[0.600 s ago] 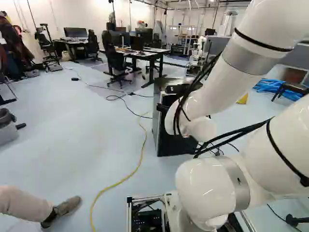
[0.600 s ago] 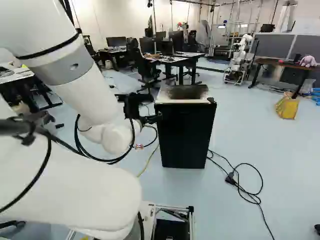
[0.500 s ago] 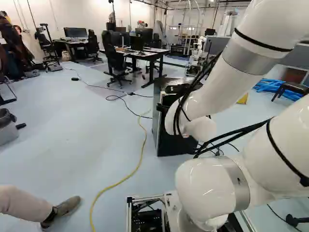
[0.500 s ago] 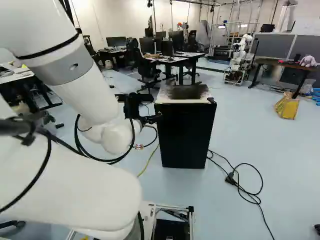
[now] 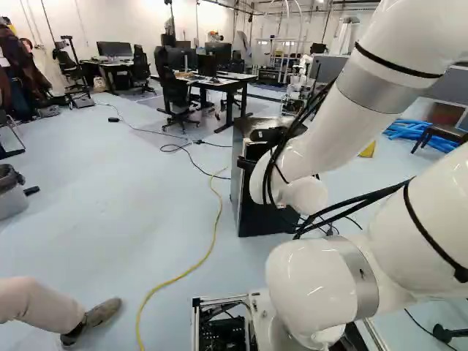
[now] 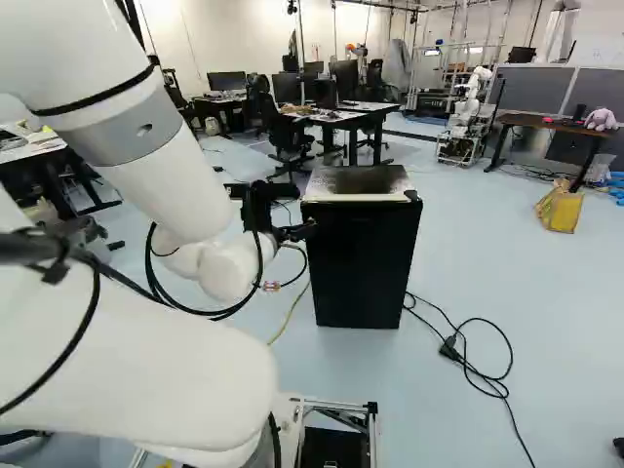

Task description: Grab a drink from the fridge

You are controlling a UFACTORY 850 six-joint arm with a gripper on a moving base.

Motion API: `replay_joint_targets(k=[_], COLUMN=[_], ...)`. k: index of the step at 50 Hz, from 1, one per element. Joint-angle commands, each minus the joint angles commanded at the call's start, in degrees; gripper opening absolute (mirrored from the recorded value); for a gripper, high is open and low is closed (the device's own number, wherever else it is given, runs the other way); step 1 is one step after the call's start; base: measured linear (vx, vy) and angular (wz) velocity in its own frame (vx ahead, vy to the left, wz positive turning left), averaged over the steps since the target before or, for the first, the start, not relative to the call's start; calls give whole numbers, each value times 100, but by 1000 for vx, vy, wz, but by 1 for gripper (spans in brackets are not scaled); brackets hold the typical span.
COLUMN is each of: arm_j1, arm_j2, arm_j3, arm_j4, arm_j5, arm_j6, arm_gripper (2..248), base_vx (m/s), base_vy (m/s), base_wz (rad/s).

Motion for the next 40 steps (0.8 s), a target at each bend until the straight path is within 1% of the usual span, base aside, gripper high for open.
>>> replay_joint_targets(k=[19, 40], arm_j1=[8, 102], arm_j2=[-13, -201], arm_j3=[-11, -172], arm_j4=[0, 6], arm_j5=[0, 0], arm_j6=[0, 0], arm_gripper=[247, 247], base_vx=[0, 0], base_vy=[0, 0], base_wz=[0, 0])
